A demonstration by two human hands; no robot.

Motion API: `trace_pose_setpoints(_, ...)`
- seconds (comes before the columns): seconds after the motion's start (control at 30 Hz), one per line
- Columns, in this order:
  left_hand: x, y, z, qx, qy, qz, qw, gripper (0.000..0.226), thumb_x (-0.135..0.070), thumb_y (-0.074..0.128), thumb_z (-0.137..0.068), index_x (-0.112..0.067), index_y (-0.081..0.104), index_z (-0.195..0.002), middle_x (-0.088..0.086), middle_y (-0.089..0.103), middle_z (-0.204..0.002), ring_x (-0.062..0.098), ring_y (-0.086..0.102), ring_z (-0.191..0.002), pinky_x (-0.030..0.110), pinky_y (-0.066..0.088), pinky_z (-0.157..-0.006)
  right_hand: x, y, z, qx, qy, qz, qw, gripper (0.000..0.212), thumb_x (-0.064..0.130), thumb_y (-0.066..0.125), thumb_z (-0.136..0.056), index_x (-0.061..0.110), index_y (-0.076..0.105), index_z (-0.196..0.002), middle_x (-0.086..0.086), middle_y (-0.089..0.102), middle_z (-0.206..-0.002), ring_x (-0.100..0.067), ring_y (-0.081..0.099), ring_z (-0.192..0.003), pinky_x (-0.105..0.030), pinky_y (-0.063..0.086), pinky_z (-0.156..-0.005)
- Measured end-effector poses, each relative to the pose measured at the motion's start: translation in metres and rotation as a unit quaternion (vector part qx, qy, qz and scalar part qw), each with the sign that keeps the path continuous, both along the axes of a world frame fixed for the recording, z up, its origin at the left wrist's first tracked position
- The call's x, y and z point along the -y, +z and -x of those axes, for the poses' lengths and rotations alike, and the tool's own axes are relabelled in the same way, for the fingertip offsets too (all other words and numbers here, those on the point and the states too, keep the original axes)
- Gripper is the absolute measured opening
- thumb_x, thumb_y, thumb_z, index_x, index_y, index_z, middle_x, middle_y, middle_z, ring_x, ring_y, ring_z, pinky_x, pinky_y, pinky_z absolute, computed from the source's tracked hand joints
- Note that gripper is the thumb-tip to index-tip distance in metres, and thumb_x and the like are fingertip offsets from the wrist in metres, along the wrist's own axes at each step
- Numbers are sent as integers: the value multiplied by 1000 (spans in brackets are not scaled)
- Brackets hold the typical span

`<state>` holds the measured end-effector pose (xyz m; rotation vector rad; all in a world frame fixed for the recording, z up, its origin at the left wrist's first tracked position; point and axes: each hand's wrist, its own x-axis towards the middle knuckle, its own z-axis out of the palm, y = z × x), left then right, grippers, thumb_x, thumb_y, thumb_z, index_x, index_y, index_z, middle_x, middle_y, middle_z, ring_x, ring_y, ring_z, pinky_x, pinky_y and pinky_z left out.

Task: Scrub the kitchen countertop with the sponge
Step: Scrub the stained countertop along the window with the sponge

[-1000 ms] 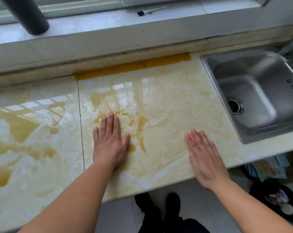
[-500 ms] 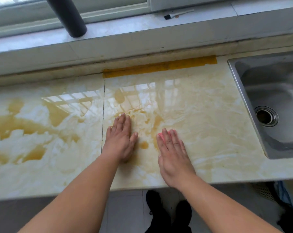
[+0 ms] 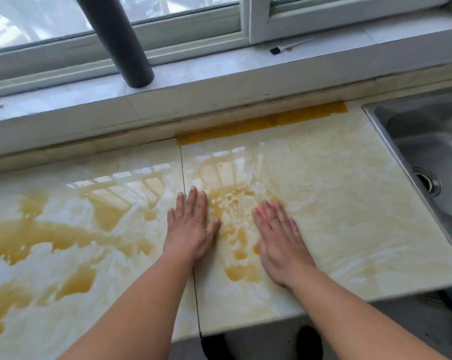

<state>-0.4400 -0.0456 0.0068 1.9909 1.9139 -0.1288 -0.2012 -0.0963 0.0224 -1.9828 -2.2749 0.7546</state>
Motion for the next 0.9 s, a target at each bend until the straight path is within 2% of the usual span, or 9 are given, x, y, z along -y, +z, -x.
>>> trace_pose_setpoints(0.2,3,-10,-2,-3,-11,-18,1000,81,-74,0,-96,-31,-22,-162,-7,-37,-167,23,-42,-150,55,-15,-125,54,2,8,23,1,1,1000,66,38,15,-101,37,-12,-161,16,-27,-166,-12,-26,-153,-35,-9,-125)
trace_pose_setpoints(0.33,5,-14,-3,-10,-10,-28,1000,80,-74,-1,-97,-31,-22,-161,-7,-38,-167,22,-44,-149,55,-15,-125,-2,-3,13,49,-43,-9,998,66,34,21,-104,35,-10,-162,15,-32,-164,-11,-31,-151,-39,-8,-126)
trace_pose_setpoints(0.47,4,-14,-4,-21,-8,-30,999,81,-73,-1,-96,-31,-22,-162,-7,-40,-166,22,-43,-149,54,-16,-125,-60,-1,25,42,-70,-4,997,66,31,27,-106,30,-6,-163,10,-27,-167,-16,-27,-153,-42,-8,-127)
trace_pose_setpoints(0.67,8,-11,-5,-24,-6,-31,999,81,-73,0,-97,-30,-23,-162,-7,-42,-164,22,-42,-150,54,-14,-126,14,-2,15,39,-4,-8,999,67,38,17,-101,32,-9,-162,13,-25,-167,-15,-24,-154,-43,-2,-125)
trace_pose_setpoints(0.8,7,-10,-6,-25,0,-30,999,79,-73,2,-97,-33,-27,-159,-9,-45,-163,20,-43,-149,55,-12,-127,-55,-3,22,36,-17,-6,999,66,34,22,-106,31,-13,-162,12,-35,-163,-13,-34,-150,-43,-7,-127)
trace_pose_setpoints(0.9,7,-11,-5,-29,0,-29,999,79,-73,2,-96,-34,-29,-158,-10,-45,-162,20,-43,-149,55,-11,-127,-92,2,28,31,-21,3,999,66,34,23,-106,30,-13,-162,12,-33,-164,-14,-34,-150,-41,-11,-126)
